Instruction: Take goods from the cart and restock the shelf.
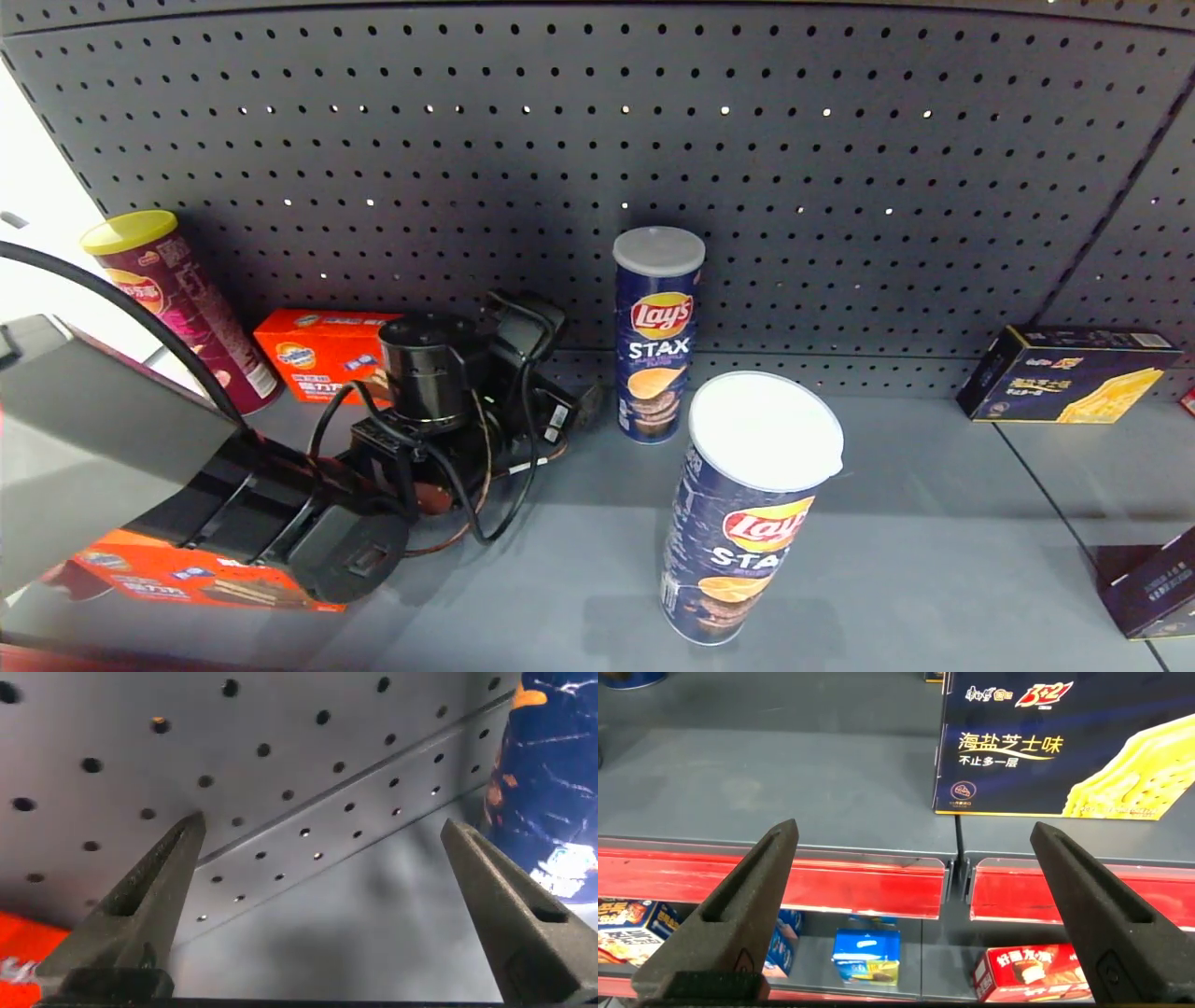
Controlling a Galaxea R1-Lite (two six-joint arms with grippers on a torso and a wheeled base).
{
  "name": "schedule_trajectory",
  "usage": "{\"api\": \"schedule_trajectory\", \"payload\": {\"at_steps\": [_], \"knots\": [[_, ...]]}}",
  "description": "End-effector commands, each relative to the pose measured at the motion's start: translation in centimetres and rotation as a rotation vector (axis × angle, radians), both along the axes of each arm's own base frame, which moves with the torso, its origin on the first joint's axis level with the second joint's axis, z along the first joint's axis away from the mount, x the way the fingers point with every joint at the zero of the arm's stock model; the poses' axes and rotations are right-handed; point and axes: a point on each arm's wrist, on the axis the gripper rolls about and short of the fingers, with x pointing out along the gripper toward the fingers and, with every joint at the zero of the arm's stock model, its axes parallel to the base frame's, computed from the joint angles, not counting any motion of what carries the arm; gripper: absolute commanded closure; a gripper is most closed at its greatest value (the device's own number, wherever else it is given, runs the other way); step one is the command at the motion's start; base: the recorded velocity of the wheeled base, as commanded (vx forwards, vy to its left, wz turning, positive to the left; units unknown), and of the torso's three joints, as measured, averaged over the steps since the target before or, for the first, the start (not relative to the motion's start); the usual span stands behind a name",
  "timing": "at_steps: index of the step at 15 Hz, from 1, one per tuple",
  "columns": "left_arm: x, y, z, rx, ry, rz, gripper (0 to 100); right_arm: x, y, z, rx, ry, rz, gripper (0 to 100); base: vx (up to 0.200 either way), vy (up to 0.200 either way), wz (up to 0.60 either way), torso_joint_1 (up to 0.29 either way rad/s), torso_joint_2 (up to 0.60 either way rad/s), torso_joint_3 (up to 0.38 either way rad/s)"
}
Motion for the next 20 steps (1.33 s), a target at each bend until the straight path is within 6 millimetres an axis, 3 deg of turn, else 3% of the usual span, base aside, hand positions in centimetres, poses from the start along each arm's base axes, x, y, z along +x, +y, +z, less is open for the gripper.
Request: {"api": "schedule_trajectory", "payload": {"at_steps": [1,10,15,20], "knots": [[0.5,-0.8,-0.7,0.005,0.008,-0.012,0,0.0,0.0,0.0,0.000,0.001,0.000,0,0.000,0.000,0.00,0.000,0.00,0.000],[0.9,-1.9,-0.2,0.011,0.016,-0.030,0,0.0,0.0,0.0,0.000,0.001,0.000,0,0.000,0.000,0.00,0.000,0.00,0.000],[-2.3,0.0,3.8,-0.001,-0.072,-0.032,0,0.0,0.0,0.0,0.000,0.001,0.000,0,0.000,0.000,0.00,0.000,0.00,0.000],[-8.6,2.9,8.6,-0.083,-0.172,-0.007,0,0.0,0.0,0.0,0.000,0.001,0.000,0,0.000,0.000,0.00,0.000,0.00,0.000]]}}
